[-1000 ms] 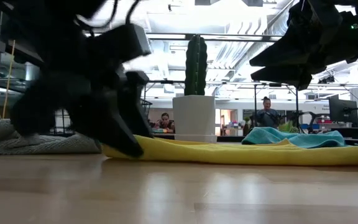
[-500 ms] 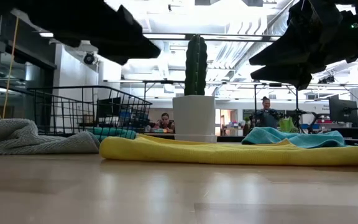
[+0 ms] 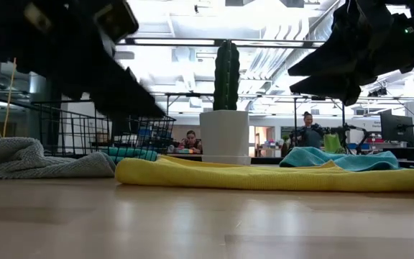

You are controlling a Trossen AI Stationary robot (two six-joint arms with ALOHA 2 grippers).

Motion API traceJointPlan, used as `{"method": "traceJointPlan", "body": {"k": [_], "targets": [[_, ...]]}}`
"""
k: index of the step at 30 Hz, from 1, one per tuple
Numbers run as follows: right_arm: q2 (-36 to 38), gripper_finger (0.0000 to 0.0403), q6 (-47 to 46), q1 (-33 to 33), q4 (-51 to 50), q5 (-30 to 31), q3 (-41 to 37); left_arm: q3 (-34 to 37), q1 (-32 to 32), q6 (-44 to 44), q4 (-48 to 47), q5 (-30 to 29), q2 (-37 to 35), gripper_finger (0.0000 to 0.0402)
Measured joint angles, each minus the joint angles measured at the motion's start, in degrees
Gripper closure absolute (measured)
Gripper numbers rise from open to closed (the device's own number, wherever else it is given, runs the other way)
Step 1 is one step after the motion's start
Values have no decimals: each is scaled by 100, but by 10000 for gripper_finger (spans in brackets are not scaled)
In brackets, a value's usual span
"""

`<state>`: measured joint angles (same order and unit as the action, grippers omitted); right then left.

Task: Fold microfiber towels
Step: Fold the left yellow microfiber towel on the table

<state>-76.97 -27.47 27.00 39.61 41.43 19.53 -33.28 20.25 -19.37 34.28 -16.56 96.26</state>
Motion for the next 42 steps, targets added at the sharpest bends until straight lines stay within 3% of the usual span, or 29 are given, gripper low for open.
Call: {"method": "traceJointPlan", "body": {"k": [4,10,13,18,24,28,32,38,42], "targets": [[0,197,-14,0,-54,6,0,-2,0,-15,-433,-316,1,229],[0,197,-83,0,-83,7,0,-125,242,267,-1386,-252,1,229],[0,197,-76,0,-83,7,0,-268,425,383,-1880,-598,1,229],[0,197,-90,0,-142,-8,0,-394,535,831,-1945,-1134,1,229],[2,197,-102,0,-170,-205,0,-415,531,1003,-1899,-1215,85,229],[2,197,-102,0,-172,-205,0,-415,603,1293,-1570,-1195,507,229],[2,197,-102,1,-171,-276,0,-461,638,1199,-1306,-1625,982,229],[83,197,-69,2,-324,-788,114,-459,629,887,-1262,-1801,1004,229],[166,197,-149,20,-2005,-1690,810,-446,616,768,-1369,-1883,980,229]]}}
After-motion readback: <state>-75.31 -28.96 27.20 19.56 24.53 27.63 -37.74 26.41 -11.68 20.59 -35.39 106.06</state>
